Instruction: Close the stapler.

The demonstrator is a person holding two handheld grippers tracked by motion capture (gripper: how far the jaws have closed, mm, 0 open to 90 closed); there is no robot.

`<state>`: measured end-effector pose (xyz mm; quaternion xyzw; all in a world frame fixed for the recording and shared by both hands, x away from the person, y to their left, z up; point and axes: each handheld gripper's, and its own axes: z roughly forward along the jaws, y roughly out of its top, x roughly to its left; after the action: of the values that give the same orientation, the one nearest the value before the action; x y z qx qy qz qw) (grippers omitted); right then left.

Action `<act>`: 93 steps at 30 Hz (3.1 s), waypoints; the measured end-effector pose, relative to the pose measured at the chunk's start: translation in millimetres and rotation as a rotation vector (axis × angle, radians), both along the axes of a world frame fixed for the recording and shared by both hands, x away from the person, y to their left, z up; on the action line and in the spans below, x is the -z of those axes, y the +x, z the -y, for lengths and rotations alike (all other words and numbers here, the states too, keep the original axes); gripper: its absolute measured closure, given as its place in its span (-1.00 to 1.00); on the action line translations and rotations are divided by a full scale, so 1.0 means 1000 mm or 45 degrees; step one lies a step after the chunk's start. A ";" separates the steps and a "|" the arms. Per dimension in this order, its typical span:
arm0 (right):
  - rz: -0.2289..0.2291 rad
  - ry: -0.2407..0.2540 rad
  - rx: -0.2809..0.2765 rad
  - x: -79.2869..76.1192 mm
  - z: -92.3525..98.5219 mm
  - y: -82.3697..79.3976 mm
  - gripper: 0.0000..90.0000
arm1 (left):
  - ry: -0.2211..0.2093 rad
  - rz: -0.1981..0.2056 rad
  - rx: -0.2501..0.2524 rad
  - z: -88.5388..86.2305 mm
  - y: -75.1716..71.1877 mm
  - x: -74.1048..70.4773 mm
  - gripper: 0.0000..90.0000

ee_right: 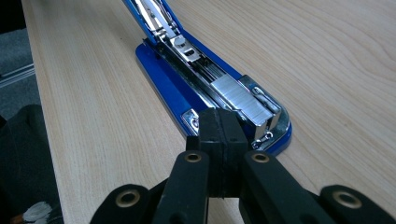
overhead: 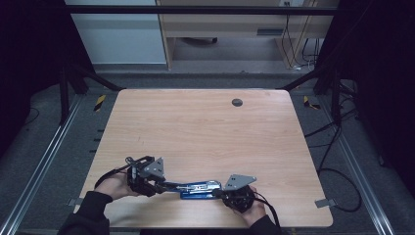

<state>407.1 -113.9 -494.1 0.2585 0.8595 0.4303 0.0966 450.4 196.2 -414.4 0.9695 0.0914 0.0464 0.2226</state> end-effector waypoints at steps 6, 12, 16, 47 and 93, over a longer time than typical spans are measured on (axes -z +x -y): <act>0.055 0.102 -0.013 -0.012 -0.010 0.000 1.00 | -0.010 -0.003 0.000 -0.001 0.001 0.000 0.38; 0.074 0.246 -0.026 -0.022 -0.038 0.002 1.00 | -0.018 -0.007 -0.001 -0.001 0.001 0.001 0.37; 0.074 0.259 -0.040 -0.023 -0.059 0.005 1.00 | -0.017 -0.004 -0.001 -0.001 0.001 0.001 0.37; 0.044 0.236 -0.003 -0.013 -0.108 0.015 1.00 | -0.073 -0.005 -0.024 -0.001 0.001 0.001 0.18; 0.038 0.235 0.002 -0.015 -0.102 0.016 1.00 | -0.709 0.498 -0.905 -0.056 -0.035 0.020 -0.09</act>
<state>423.2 -12.2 -478.7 0.2605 0.8144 0.5115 0.0855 415.8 251.8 -434.0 0.7551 0.3820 0.2746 0.4567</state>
